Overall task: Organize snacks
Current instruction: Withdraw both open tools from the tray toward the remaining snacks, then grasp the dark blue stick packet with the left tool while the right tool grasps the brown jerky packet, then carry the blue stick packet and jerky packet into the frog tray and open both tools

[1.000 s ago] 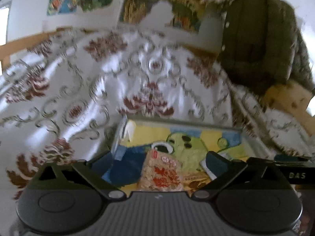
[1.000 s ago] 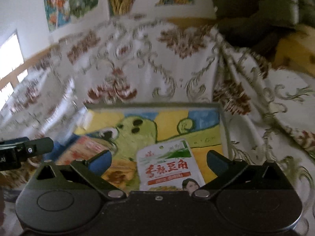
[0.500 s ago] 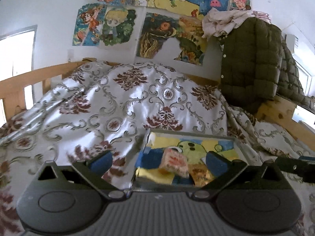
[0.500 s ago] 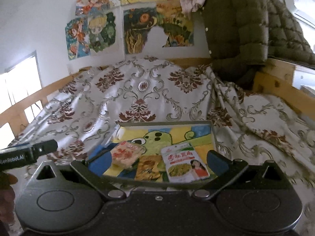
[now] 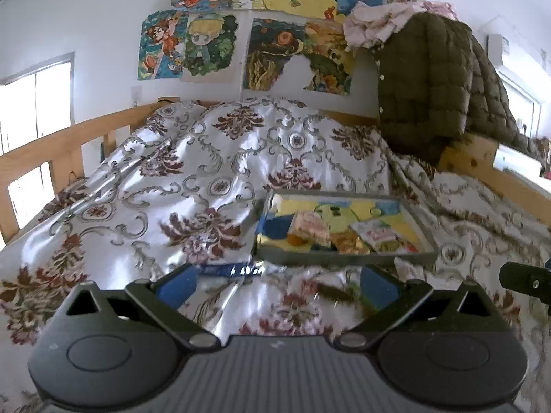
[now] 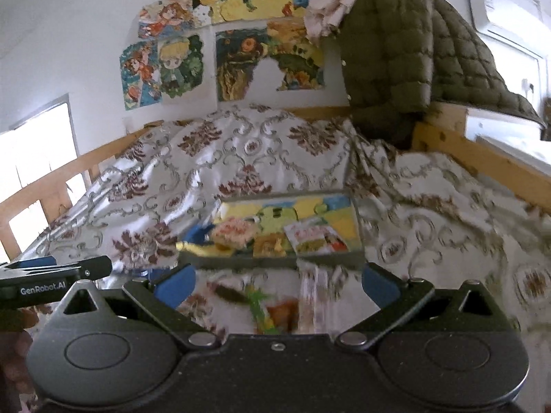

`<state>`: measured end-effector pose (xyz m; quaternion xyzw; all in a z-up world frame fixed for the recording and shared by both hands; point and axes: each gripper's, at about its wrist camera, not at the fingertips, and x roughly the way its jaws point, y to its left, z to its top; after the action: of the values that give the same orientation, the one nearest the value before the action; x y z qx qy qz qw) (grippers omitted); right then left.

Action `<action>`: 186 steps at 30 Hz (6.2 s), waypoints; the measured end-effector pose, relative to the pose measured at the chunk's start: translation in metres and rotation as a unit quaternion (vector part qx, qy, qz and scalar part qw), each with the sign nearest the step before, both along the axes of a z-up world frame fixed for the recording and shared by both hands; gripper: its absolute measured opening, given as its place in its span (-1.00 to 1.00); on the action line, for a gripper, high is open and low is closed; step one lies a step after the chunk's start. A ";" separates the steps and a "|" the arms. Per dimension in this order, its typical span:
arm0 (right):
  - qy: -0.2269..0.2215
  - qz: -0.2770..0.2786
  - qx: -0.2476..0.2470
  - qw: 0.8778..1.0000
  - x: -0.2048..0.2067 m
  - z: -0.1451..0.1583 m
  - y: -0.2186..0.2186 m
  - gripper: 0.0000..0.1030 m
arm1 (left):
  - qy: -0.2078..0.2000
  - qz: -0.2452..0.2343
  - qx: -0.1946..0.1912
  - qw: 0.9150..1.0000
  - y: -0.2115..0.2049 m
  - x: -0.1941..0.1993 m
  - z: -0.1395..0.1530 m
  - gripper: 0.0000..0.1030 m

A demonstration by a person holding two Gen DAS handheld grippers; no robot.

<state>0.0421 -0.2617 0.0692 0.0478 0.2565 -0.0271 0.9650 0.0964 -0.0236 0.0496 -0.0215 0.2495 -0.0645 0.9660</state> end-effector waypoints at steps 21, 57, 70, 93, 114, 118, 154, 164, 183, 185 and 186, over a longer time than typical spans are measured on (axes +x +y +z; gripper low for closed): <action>0.076 -0.033 -0.016 0.996 -0.055 -0.042 0.021 0.99 | 0.073 -0.018 0.015 0.997 0.011 -0.064 -0.046 1.00; 0.094 -0.030 -0.025 0.995 -0.044 -0.046 0.028 0.99 | 0.124 -0.016 0.017 0.992 0.020 -0.049 -0.044 1.00; 0.084 -0.008 -0.037 0.996 -0.020 -0.041 0.022 0.99 | 0.156 -0.007 -0.001 0.988 0.026 -0.016 -0.048 1.00; 0.103 0.280 -0.090 0.950 0.161 -0.099 0.045 0.98 | 0.126 -0.161 0.133 0.970 0.049 0.170 -0.085 1.00; 0.195 0.388 -0.110 0.894 0.272 -0.164 0.060 0.59 | 0.226 -0.342 0.190 0.892 0.032 0.280 -0.134 0.78; 0.192 0.401 -0.122 0.887 0.275 -0.166 0.065 0.53 | 0.241 -0.349 0.172 0.889 0.036 0.286 -0.135 0.50; 0.082 0.324 -0.068 0.940 0.257 -0.133 0.076 -0.09 | 0.172 -0.177 0.061 0.967 0.045 0.228 -0.085 -0.29; 0.051 0.261 -0.018 0.964 0.275 -0.113 0.067 -0.09 | 0.131 -0.134 0.012 0.982 0.044 0.236 -0.057 -0.29; 0.074 0.112 0.048 0.990 0.346 -0.110 -0.008 -0.08 | 0.116 -0.127 -0.078 0.982 -0.043 0.330 -0.083 -0.28; 0.086 0.095 0.059 0.990 0.355 -0.116 -0.021 -0.08 | 0.121 -0.129 -0.079 0.981 -0.056 0.337 -0.089 -0.28; 0.091 0.087 0.060 0.990 0.359 -0.119 -0.026 -0.08 | 0.124 -0.129 -0.080 0.981 -0.061 0.340 -0.092 -0.28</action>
<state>0.4006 -0.2876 -0.0493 0.0802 0.3477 0.0682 0.9317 0.4363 -0.0847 -0.0426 -0.0745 0.3616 -0.2054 0.9064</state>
